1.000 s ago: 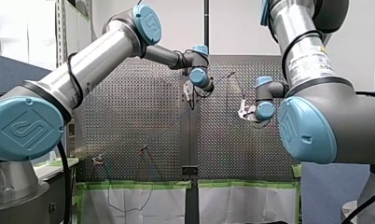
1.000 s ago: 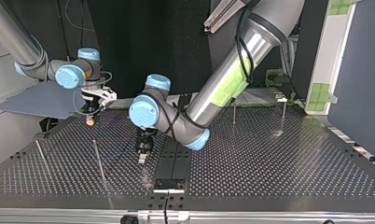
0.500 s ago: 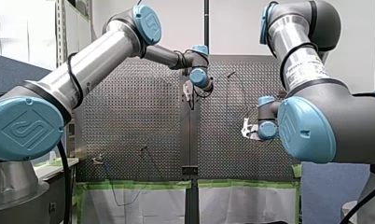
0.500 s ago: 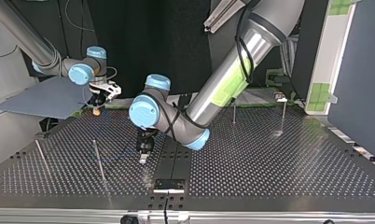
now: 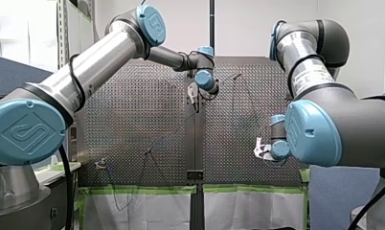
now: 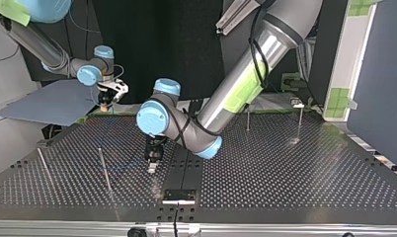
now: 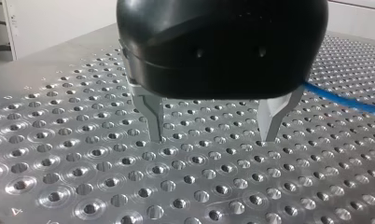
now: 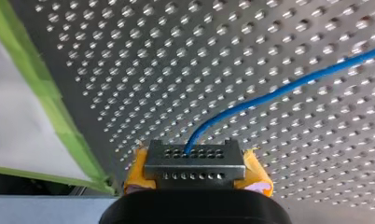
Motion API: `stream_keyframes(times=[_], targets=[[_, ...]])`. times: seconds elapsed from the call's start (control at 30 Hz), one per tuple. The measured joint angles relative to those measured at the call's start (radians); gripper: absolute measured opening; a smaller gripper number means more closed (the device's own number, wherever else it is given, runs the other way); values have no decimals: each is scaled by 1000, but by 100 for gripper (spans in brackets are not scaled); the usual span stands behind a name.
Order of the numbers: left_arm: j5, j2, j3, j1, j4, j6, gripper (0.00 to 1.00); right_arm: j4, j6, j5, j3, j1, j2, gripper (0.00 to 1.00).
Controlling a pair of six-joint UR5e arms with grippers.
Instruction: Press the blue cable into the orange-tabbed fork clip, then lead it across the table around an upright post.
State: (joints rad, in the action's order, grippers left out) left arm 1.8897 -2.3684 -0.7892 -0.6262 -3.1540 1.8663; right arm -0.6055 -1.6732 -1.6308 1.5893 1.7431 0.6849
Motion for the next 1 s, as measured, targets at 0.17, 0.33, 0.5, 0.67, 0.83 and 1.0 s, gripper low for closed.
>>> stream_keyframes(times=[0.17,0.33,0.5,0.67,0.83,1.0], targets=[[1,0,0,0,0,0,100,-28,-5,1,0,-15,-39,0],[9,0,0,1,0,0,100,-58,-9,2,0,-28,-77,0],[17,0,0,2,0,0,100,-79,-18,6,-1,-37,-105,0],[18,0,0,2,0,0,100,-96,-25,14,-1,-41,-112,0],[18,0,0,3,0,0,100,-118,-37,23,-4,-44,-128,0],[18,0,0,4,0,0,100,-109,-39,24,-23,-49,-165,0]])
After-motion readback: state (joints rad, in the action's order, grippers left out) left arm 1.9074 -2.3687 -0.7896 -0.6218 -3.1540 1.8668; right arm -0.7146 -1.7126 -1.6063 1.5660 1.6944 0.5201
